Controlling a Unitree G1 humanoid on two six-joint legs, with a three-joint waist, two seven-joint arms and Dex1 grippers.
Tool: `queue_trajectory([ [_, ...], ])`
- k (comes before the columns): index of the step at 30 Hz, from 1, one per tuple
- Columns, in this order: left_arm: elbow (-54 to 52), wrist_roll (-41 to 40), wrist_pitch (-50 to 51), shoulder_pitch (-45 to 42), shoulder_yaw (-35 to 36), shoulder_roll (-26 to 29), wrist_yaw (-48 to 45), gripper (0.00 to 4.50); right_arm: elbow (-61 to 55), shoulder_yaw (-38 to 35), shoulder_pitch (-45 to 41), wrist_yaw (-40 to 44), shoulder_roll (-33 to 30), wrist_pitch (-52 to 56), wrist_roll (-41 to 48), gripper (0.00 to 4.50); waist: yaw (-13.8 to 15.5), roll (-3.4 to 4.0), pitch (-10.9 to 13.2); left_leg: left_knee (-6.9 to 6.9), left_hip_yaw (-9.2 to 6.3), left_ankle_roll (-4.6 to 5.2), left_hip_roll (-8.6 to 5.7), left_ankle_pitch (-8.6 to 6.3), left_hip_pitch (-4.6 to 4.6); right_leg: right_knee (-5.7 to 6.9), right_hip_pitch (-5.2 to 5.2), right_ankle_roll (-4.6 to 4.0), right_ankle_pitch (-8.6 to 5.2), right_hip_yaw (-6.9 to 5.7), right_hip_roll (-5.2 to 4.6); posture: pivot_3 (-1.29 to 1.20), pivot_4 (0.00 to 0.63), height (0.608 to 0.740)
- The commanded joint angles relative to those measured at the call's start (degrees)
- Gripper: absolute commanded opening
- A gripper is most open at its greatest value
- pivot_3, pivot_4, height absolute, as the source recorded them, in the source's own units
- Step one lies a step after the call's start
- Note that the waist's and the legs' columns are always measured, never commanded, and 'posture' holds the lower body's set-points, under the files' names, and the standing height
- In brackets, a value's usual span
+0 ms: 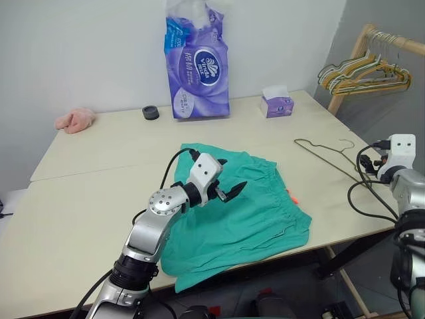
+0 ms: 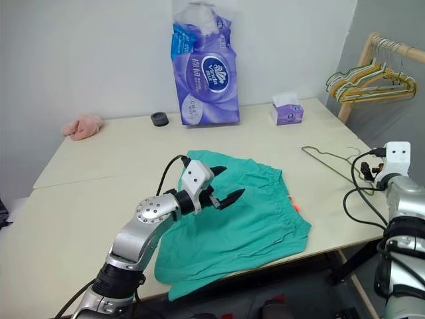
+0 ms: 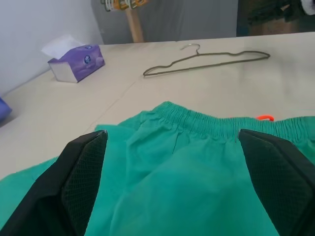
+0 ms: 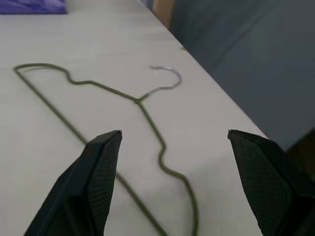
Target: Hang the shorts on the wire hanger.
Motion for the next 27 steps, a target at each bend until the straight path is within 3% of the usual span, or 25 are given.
queue_trajectory([
  [1,-1.1,-0.1,-0.2,-1.2,0.1,-0.2,0.1,4.49,11.0,0.9,-5.5,-1.1,-1.9,-2.7,-1.6,3.68,-0.3,0.0,0.0,-0.02,-0.01,0.0,0.0,0.0,-0.02,-0.01,0.0,0.0,0.0,0.0,0.0,-0.19,0.006,0.74],
  [6,-1.8,-0.2,0.2,-0.9,0.1,-0.1,0.2,4.49,18.4,2.9,-7.5,-1.1,-1.9,-3.3,-3.4,3.68,-0.8,-0.01,0.0,0.06,0.05,0.06,-0.02,-0.04,-0.04,-0.02,0.03,0.01,0.0,0.07,-0.02,-0.17,0.005,0.74],
  [15,-2.5,-0.1,0.6,-0.5,0.1,-0.1,0.4,4.49,20.8,5.4,-4.8,-0.2,-0.2,-1.6,-4.8,3.68,-1.3,-0.02,0.0,0.1,0.0,0.07,-0.02,-0.04,-0.01,-0.02,0.09,0.03,0.01,0.03,-0.02,-0.17,0.005,0.74],
  [18,-2.6,-0.1,0.7,-0.5,0.1,0.0,0.4,4.5,20.9,5.3,-4.2,0.1,0.2,-0.9,-4.5,3.08,-1.3,-0.04,0.0,0.1,-0.03,0.07,-0.02,-0.05,0.0,-0.03,0.11,0.04,0.01,0.01,-0.02,-0.17,0.005,0.74],
  [25,-2.7,0.0,0.7,-0.5,0.1,0.1,0.3,4.5,20.0,7.4,-2.3,3.4,1.5,-1.1,-5.5,0.78,-1.0,-0.4,-0.3,0.17,-0.14,0.07,-0.05,-0.05,0.03,-0.08,0.22,0.08,0.03,-0.06,-0.02,-0.16,0.006,0.74],
  [27,-2.8,0.0,0.6,-0.4,0.1,0.2,0.3,4.5,19.5,7.3,-1.9,3.6,1.5,-0.9,-5.2,0.48,-1.0,-0.45,-0.3,0.17,-0.15,0.07,-0.05,-0.05,0.03,-0.08,0.23,0.08,0.04,-0.07,-0.02,-0.17,0.004,0.74],
])
